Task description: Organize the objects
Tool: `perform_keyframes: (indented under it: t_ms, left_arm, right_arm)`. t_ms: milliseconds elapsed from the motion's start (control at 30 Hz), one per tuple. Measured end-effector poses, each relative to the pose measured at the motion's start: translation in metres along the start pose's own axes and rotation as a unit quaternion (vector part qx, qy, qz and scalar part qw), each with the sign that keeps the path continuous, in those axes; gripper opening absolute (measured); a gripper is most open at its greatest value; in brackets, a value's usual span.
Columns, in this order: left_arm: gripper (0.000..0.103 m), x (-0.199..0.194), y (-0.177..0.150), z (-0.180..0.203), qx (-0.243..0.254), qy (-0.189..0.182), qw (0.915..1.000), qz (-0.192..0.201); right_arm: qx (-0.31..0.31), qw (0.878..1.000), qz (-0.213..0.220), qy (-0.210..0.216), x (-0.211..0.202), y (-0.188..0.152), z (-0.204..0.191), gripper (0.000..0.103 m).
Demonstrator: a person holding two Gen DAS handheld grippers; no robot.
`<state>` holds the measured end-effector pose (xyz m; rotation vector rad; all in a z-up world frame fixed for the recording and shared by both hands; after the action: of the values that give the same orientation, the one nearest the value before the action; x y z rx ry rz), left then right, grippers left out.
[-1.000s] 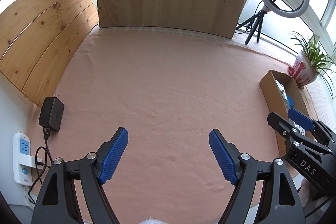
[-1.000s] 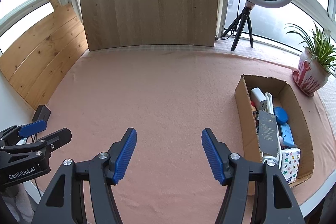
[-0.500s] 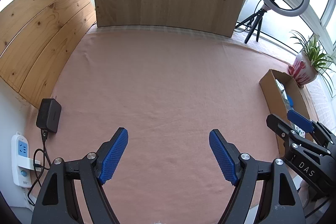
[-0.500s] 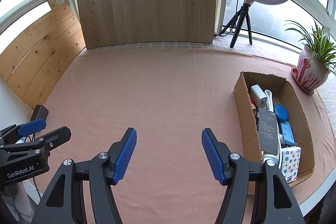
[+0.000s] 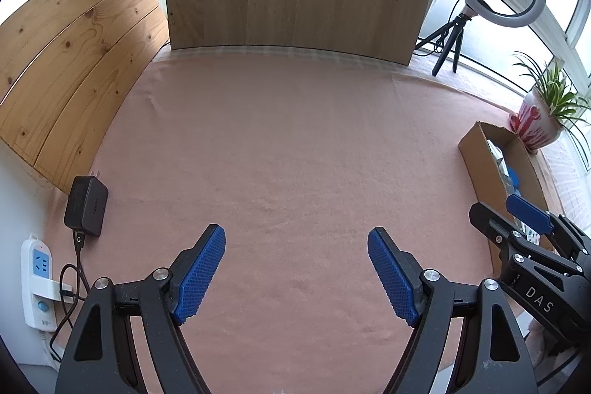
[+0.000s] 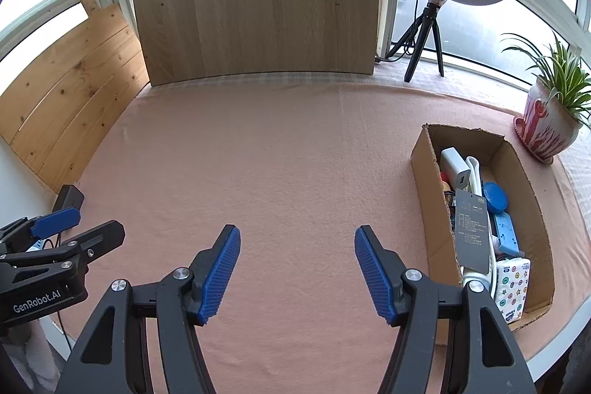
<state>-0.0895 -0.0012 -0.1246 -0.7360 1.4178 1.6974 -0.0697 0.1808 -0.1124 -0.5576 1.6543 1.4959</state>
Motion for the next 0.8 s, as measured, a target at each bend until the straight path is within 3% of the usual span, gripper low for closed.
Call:
perform_keyframes:
  t_ms: [800]
  left_arm:
    - [0.082,0.0028,0.002,-0.0026,0.002,-0.001,1.0,-0.002]
  right_arm:
    - [0.006,1.0,-0.007,0.004,0.0039,-0.0009,0.0007,0.061]
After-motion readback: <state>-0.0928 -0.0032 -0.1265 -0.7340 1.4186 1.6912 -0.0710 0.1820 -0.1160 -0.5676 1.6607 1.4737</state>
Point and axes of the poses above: each gripper's, at about its wrist camera, not at the fingertips, and x roughly the way its jaws point, z to its right, y to its top, the point moved 6 cm from there along x, roughly the way its jaws point, and after that the axes turned 6 degrees about -y, right-handed, at the moved point
